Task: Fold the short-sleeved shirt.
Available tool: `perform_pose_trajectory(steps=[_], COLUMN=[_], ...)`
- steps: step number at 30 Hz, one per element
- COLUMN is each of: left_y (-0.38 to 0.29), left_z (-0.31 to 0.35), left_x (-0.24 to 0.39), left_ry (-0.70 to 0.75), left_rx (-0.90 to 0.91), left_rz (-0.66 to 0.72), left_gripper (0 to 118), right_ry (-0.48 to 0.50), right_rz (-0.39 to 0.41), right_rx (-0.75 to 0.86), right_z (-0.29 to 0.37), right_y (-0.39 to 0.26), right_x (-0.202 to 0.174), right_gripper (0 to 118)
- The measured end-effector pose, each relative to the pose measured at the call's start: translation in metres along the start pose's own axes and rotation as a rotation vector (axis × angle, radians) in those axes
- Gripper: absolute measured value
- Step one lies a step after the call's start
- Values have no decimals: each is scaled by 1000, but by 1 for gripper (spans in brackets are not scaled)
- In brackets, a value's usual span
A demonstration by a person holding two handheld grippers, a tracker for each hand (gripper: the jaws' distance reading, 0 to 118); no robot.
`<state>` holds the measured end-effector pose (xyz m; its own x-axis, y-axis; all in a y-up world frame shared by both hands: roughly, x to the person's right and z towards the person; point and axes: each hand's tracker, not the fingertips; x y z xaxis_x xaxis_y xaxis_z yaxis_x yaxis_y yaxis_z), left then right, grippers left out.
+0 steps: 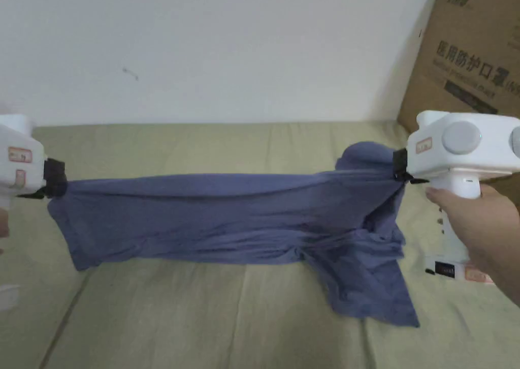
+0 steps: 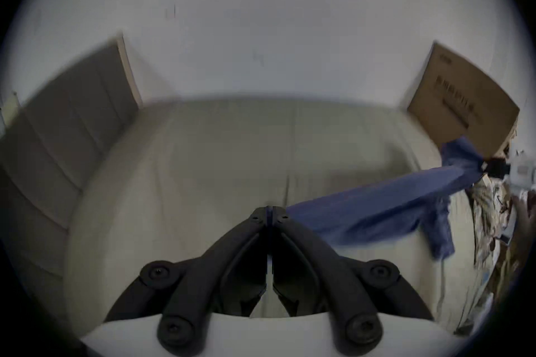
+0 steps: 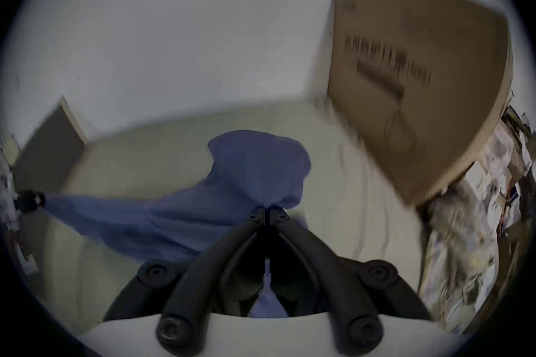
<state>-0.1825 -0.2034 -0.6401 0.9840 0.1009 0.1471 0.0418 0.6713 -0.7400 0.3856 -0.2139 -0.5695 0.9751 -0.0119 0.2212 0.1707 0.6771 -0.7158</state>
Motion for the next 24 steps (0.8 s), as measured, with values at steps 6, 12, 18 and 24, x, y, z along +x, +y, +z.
perform_pose_trajectory(steps=[6,12,18,24], left_y=[-143,-225,-283,-316], left_z=[-5,76,149,190], left_x=[-30,-44,-40,-37], left_ry=[-48,-100,-88,-101], left_rx=[-155,-202,-322,-366], left_rz=[17,11,-83,-43], left_gripper=[1,1,1,1], right_ry=[107,144,151,155], right_rz=[14,61,145,176], right_rx=[-220,-258,-399,-455], right_z=[-1,94,160,193], right_y=[-153,-229,-296,-321], right_x=[29,57,72,80], right_gripper=[1,1,1,1])
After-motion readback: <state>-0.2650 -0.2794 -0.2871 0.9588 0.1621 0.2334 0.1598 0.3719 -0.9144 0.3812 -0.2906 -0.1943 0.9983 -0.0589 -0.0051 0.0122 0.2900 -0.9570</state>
